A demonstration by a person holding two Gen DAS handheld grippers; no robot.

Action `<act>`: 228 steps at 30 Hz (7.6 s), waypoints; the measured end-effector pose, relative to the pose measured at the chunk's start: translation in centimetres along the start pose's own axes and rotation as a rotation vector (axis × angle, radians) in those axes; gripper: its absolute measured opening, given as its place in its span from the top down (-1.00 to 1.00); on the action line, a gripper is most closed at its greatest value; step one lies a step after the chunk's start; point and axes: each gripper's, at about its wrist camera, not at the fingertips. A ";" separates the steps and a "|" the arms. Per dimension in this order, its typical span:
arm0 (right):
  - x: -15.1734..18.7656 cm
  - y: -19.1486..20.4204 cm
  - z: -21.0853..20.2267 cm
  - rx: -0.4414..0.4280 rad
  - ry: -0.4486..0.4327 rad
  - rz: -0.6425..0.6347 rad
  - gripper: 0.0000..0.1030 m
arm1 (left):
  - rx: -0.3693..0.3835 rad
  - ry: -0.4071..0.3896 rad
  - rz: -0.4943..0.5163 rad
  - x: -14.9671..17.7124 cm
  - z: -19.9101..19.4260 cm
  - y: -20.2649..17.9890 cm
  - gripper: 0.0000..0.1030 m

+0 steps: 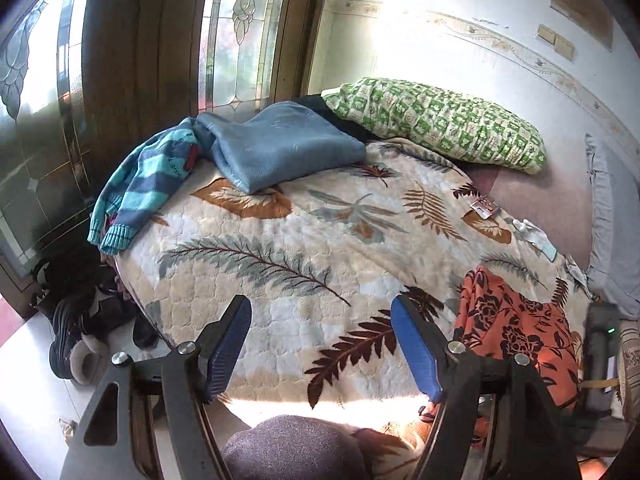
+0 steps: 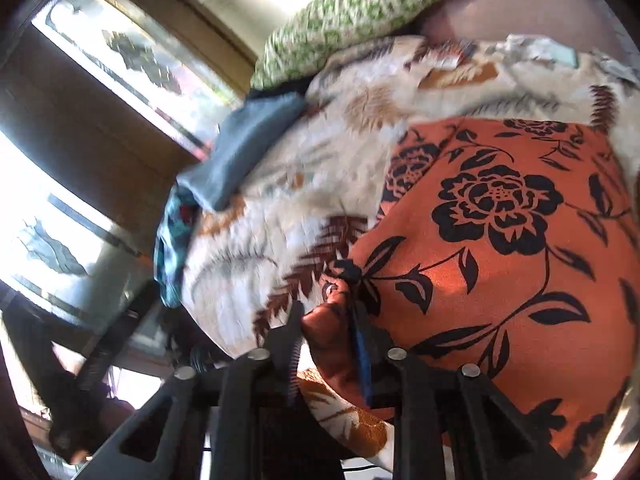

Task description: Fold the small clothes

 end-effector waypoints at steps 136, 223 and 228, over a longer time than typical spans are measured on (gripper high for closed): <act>5.6 -22.6 -8.6 -0.436 -0.098 0.675 -0.58 | 0.407 0.320 0.503 7.7 4.8 -21.1 0.01; 1.9 -23.0 -9.2 -0.141 -0.165 0.494 -0.68 | 0.436 0.563 0.123 3.3 15.3 -14.5 -0.71; 1.0 -20.6 -4.3 -0.114 -0.029 0.395 -0.34 | 0.435 0.609 0.154 2.9 14.1 -16.0 0.44</act>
Point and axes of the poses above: each gripper's, at about its wrist camera, not at the fingertips, and z roughly the way its jaws point, y to its left, x to its underside, and after that the axes turned 2 degrees about -x, right-handed
